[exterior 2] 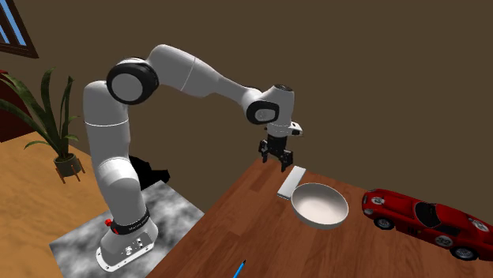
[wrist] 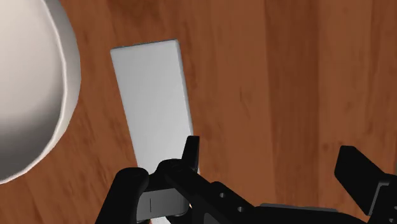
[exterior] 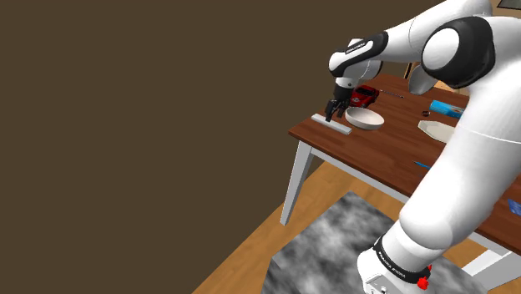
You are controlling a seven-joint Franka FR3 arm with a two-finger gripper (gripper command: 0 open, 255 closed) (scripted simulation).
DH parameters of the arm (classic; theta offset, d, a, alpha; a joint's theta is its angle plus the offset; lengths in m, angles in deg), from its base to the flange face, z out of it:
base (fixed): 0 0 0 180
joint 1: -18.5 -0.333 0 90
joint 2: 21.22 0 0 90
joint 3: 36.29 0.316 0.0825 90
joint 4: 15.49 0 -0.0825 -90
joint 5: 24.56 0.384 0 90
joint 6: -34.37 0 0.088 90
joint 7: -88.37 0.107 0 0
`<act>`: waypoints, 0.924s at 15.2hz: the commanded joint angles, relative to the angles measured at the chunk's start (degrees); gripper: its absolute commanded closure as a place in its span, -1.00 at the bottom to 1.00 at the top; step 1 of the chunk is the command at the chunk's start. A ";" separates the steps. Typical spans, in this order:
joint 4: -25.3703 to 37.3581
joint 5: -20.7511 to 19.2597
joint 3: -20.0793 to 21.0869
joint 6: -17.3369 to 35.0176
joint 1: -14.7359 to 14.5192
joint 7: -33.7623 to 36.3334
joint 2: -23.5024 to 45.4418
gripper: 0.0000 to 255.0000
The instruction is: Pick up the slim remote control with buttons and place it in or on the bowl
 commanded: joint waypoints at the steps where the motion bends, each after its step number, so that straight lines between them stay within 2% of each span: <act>1: 4.65 2.27 -0.27 0.01 1.51 -2.65 4.79 -1.00; 6: 16.13 6.78 0.26 -1.10 5.90 -7.26 15.31 -1.00; 14: 13.74 8.09 1.03 3.61 6.27 -8.08 17.81 -1.00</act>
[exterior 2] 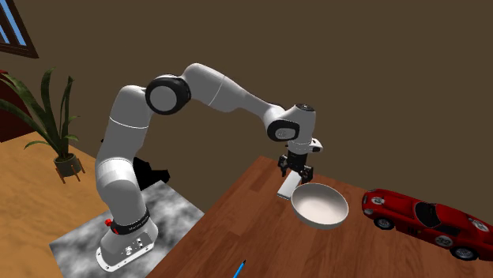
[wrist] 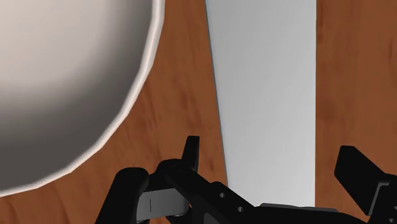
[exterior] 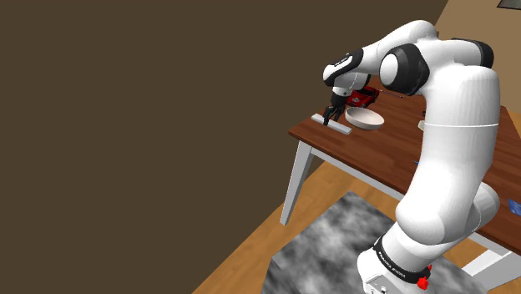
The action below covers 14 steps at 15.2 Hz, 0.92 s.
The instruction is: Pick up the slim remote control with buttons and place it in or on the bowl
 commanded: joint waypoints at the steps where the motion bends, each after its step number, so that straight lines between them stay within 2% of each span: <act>1: -0.24 0.13 0.08 0.47 0.00 -0.05 0.21 -1.00; 7: -0.23 0.13 0.08 0.45 0.00 -0.05 0.22 -1.00; 8: -0.23 0.13 0.08 0.45 0.00 -0.05 0.22 1.00; 14: -0.27 0.12 0.07 0.46 -0.01 -0.05 0.19 1.00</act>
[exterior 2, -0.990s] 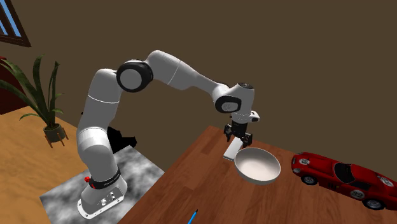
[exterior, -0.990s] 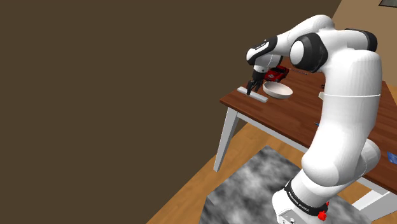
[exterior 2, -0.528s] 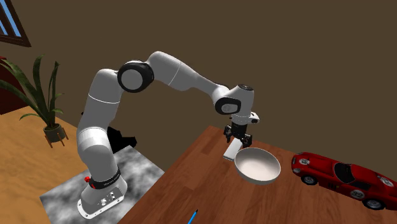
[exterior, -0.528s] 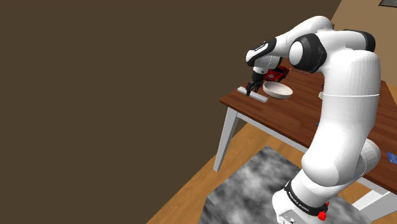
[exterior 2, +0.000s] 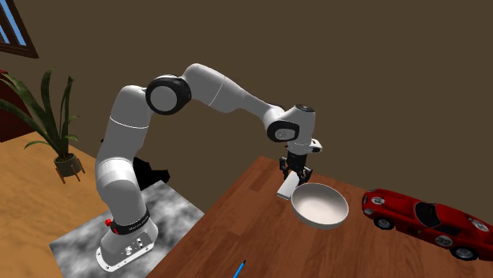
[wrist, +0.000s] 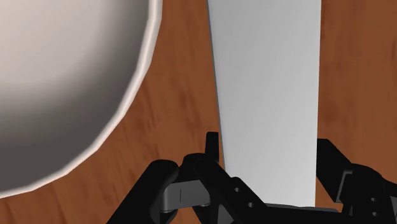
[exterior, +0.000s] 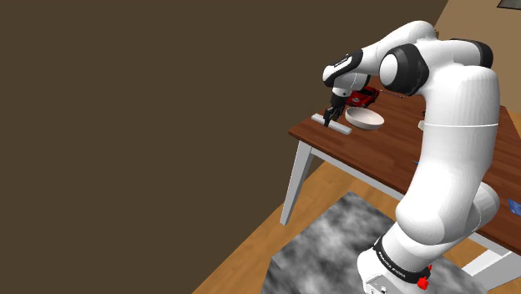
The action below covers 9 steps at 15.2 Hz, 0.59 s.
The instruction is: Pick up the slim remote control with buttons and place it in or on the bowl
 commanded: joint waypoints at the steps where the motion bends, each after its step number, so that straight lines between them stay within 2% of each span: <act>1: -0.07 0.00 -0.01 0.00 0.02 0.01 0.03 1.00; 9: 1.70 -1.09 -0.58 -3.68 -0.31 0.76 -2.04 1.00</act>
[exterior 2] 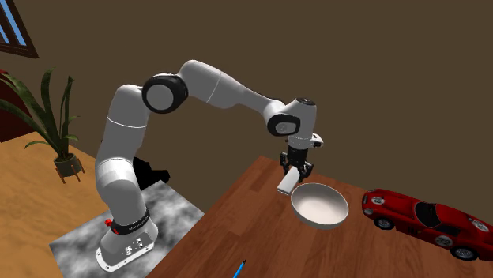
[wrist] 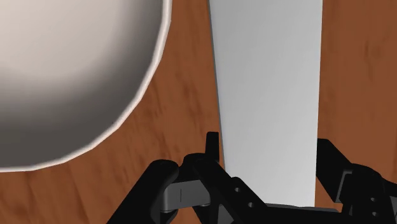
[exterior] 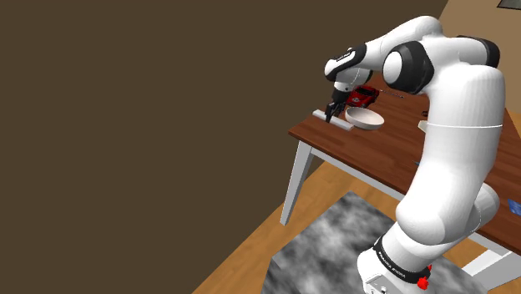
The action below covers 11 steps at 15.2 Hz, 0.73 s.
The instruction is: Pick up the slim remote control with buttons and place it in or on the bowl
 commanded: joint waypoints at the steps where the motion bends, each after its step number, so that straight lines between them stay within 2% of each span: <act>1: 0.78 -0.34 -0.17 -1.34 -0.07 0.24 -0.62 1.00; 11: 4.90 -1.78 -0.85 -7.86 -0.31 1.24 -3.25 1.00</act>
